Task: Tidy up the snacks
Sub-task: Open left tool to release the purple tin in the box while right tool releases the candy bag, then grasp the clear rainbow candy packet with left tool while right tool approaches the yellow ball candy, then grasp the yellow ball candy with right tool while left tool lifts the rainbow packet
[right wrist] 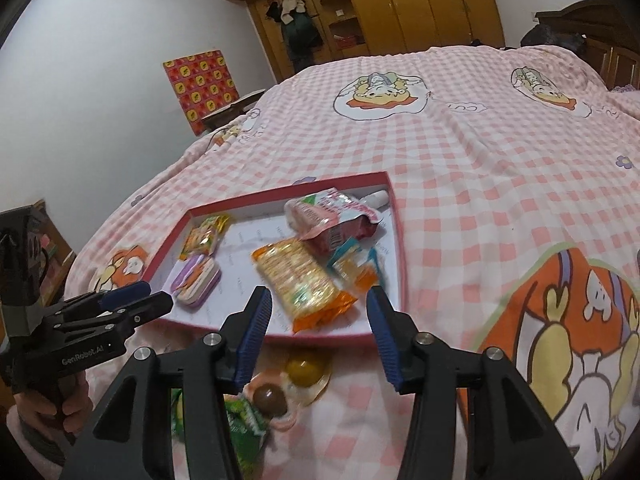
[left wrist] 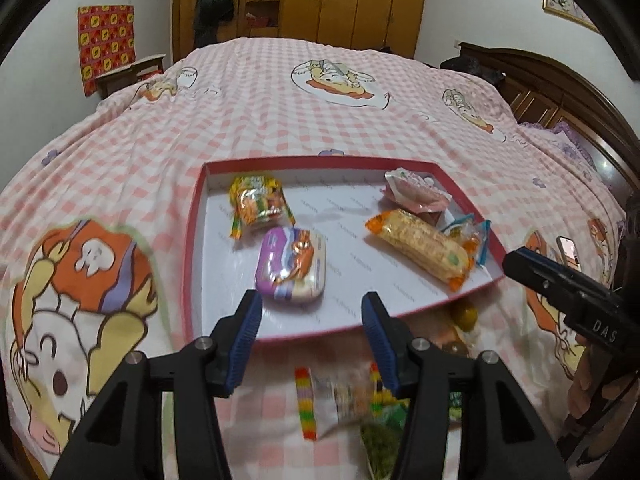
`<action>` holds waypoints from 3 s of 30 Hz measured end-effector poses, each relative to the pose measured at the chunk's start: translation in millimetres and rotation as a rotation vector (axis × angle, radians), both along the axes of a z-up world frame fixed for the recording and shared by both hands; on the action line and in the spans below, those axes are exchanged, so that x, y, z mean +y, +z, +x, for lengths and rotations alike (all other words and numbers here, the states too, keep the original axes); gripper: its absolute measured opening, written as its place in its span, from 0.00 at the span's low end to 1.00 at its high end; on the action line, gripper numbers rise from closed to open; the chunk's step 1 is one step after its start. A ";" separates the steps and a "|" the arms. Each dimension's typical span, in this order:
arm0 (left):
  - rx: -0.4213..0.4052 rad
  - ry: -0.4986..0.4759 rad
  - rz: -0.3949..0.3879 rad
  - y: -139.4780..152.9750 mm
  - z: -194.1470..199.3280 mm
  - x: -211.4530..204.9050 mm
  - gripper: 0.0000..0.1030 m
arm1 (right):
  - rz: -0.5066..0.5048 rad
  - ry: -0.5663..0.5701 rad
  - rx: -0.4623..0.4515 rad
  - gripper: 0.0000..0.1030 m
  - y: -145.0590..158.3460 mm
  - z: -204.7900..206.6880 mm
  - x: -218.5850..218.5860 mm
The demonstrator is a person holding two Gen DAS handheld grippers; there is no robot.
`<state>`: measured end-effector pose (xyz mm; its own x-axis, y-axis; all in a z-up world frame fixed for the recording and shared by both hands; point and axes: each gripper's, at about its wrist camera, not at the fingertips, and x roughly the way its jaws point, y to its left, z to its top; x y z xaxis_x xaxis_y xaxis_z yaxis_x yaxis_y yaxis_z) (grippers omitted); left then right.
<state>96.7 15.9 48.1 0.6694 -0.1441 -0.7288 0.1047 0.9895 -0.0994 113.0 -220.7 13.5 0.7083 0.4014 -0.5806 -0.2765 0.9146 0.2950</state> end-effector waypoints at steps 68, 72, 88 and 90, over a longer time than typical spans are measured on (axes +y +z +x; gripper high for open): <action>0.092 0.042 -0.102 -45.1 -34.0 14.3 0.40 | -0.118 -0.002 0.187 0.37 -51.0 3.0 35.1; 0.097 0.050 -0.099 -44.3 -34.6 14.6 0.40 | -0.101 -0.011 0.183 0.36 -50.7 -0.9 31.7; 0.024 0.035 -0.099 -6.2 -46.8 9.1 0.40 | -0.032 -0.004 0.131 0.35 -26.0 -38.0 8.7; 0.015 0.029 -0.090 -2.1 -44.6 8.0 0.40 | -0.029 0.001 0.123 0.35 -22.8 -39.3 9.3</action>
